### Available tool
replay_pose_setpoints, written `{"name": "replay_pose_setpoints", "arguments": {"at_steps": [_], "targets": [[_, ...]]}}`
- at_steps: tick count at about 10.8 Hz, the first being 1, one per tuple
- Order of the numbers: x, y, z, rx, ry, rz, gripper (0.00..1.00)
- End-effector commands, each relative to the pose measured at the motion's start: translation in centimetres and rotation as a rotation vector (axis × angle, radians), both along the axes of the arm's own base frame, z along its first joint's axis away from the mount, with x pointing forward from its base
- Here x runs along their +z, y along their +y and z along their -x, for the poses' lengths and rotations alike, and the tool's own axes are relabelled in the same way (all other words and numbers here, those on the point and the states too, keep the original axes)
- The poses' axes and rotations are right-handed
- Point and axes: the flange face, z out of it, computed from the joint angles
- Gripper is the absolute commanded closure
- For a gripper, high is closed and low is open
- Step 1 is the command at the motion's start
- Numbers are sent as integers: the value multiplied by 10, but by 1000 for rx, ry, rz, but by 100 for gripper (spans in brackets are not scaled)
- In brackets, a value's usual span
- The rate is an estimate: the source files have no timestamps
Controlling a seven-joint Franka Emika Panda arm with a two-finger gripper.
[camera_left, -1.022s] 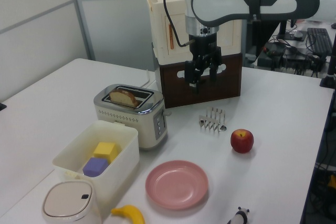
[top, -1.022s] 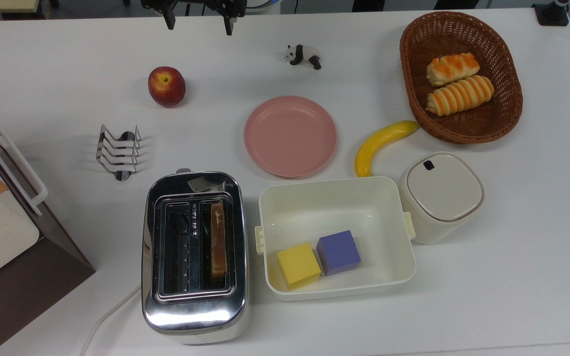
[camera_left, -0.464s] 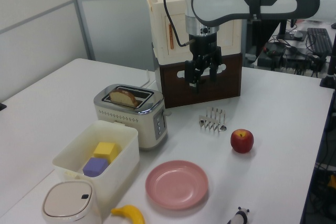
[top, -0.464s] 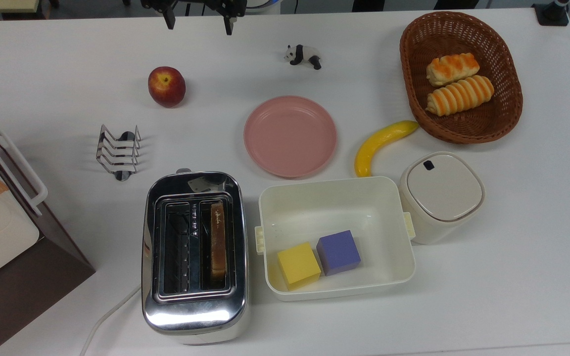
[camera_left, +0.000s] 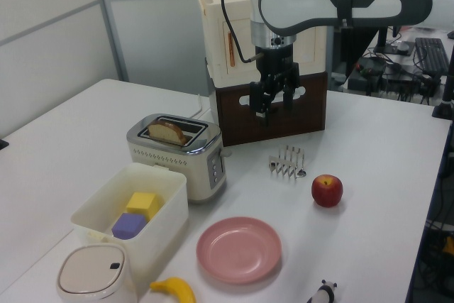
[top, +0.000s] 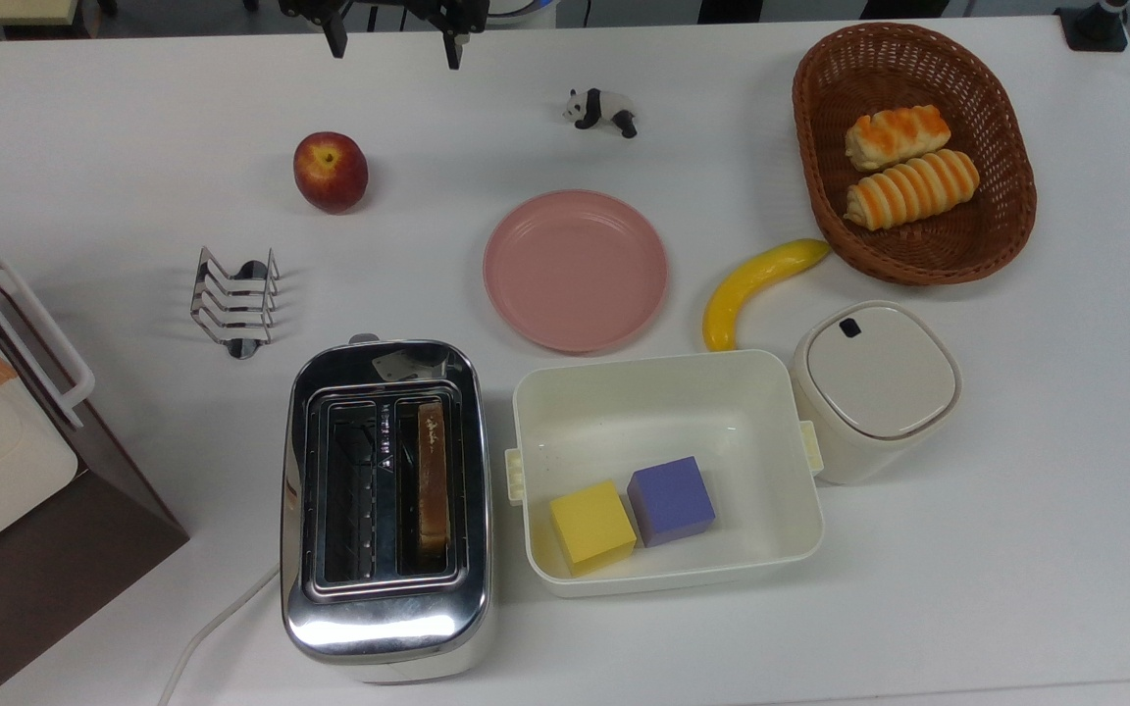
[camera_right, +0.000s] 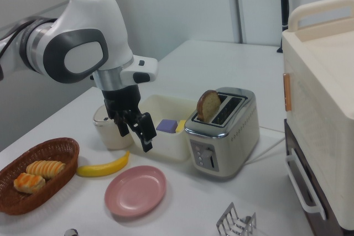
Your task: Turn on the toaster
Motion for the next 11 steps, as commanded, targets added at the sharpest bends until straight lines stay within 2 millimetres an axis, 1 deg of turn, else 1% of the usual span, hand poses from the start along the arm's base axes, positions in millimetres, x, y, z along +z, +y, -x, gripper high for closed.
{"name": "replay_pose_setpoints", "arguments": {"at_steps": [1,5,9,11], "targets": [[4,0,6,6,-2,15,0],[3,-1,3,-5,-16,8,0],[6,-8,2,-12,-33,9,0],[4,-9,1,-13,-31,10,0]]}}
